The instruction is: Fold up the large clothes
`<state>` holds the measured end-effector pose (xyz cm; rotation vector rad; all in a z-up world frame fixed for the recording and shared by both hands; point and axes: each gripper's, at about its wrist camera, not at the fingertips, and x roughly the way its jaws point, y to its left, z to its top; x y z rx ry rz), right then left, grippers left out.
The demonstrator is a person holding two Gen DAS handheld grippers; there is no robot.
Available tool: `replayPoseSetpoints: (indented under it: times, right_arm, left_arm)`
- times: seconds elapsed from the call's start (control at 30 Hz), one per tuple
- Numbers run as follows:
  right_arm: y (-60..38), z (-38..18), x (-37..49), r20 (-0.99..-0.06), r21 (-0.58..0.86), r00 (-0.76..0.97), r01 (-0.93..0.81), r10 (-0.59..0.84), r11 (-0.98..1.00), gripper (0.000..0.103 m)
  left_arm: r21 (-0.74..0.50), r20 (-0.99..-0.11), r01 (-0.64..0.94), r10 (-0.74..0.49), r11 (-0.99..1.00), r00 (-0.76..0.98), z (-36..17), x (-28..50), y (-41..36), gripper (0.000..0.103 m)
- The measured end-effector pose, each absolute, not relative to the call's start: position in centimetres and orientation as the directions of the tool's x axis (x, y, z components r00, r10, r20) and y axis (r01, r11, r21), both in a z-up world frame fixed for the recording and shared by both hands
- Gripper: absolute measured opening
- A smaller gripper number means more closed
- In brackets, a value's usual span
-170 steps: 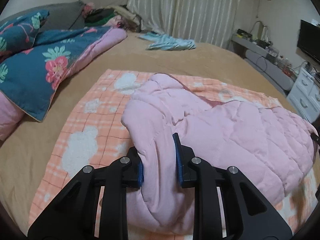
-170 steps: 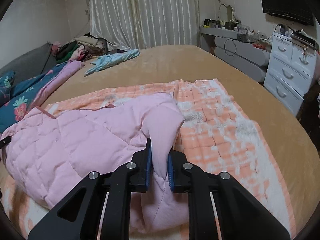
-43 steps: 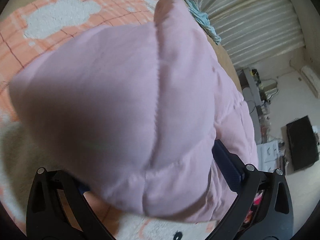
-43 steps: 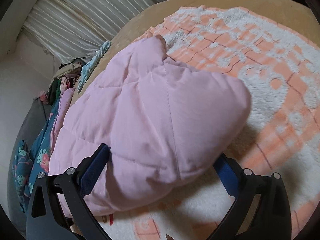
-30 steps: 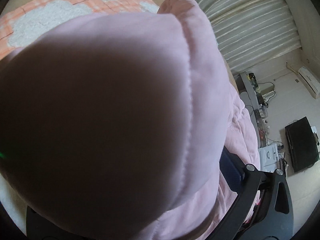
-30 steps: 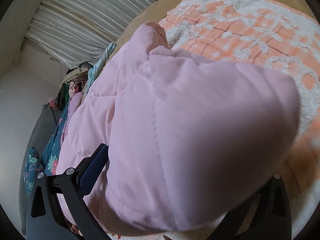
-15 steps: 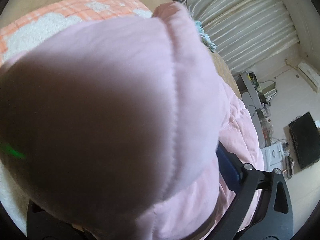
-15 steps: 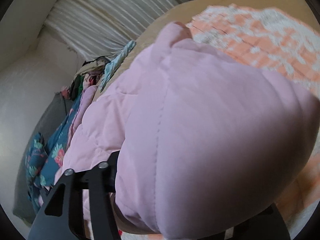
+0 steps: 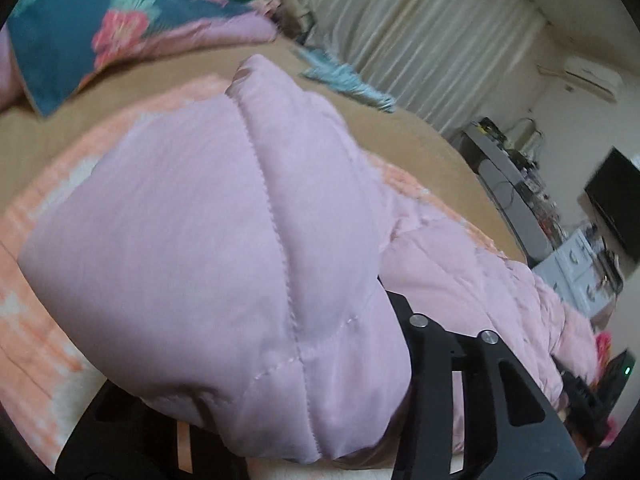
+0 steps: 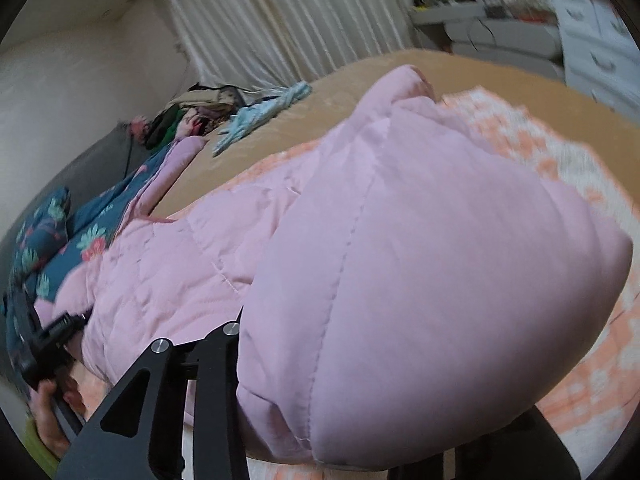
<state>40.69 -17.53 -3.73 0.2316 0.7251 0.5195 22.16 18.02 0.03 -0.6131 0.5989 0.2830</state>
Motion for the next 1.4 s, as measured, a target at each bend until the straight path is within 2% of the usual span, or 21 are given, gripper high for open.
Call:
replayPoseSetpoints:
  times: [0.43, 1.4]
  right_arm:
    - [-19.0, 2.4, 33.7, -0.511, 0.248, 0.669, -0.487, 0.540, 0.838, 0.029]
    - [-22.7, 1.0, 24.4, -0.538, 0.278, 0.649, -0.466, 0.538, 0.840, 0.029]
  left_arm:
    - [-0.391, -0.565, -0.345, 0.073, 0.853, 0.822, 4.3, 18.9, 16.9, 0.032]
    - [-0.351, -0.606, -0.341, 0.066, 0.872, 0.792, 2.8, 10.8, 16.0, 0.032]
